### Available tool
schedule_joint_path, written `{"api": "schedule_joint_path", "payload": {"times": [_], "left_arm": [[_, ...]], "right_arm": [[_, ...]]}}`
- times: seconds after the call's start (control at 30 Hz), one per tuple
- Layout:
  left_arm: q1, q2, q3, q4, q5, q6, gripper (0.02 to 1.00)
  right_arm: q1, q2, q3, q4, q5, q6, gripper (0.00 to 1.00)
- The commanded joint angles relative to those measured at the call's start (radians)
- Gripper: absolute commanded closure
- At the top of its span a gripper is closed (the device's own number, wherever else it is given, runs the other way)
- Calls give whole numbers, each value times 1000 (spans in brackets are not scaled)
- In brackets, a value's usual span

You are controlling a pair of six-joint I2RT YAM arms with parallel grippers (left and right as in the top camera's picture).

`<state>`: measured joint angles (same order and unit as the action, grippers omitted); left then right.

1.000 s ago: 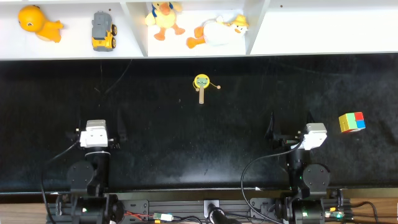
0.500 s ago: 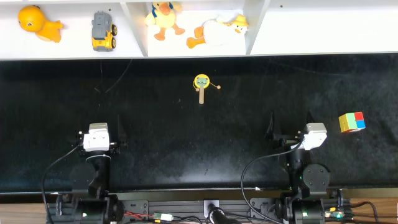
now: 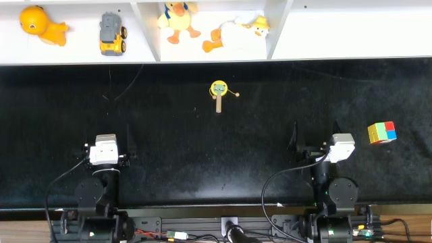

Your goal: Store Toys

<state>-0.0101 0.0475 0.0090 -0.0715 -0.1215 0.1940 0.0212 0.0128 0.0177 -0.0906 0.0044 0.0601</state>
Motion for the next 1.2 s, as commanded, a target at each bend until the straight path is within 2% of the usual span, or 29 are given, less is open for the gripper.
{"api": "schedule_joint_path", "payload": {"times": [0.03,1.2], "left_arm": [[-27,-48,-1,-3,-7,18,20],[-24,-45,-1,-2,-7,19,20]], "right_arm": [[-2,-9,-10,5,-1,8,5],[-2,-9,-10,5,-1,8,5]]}}
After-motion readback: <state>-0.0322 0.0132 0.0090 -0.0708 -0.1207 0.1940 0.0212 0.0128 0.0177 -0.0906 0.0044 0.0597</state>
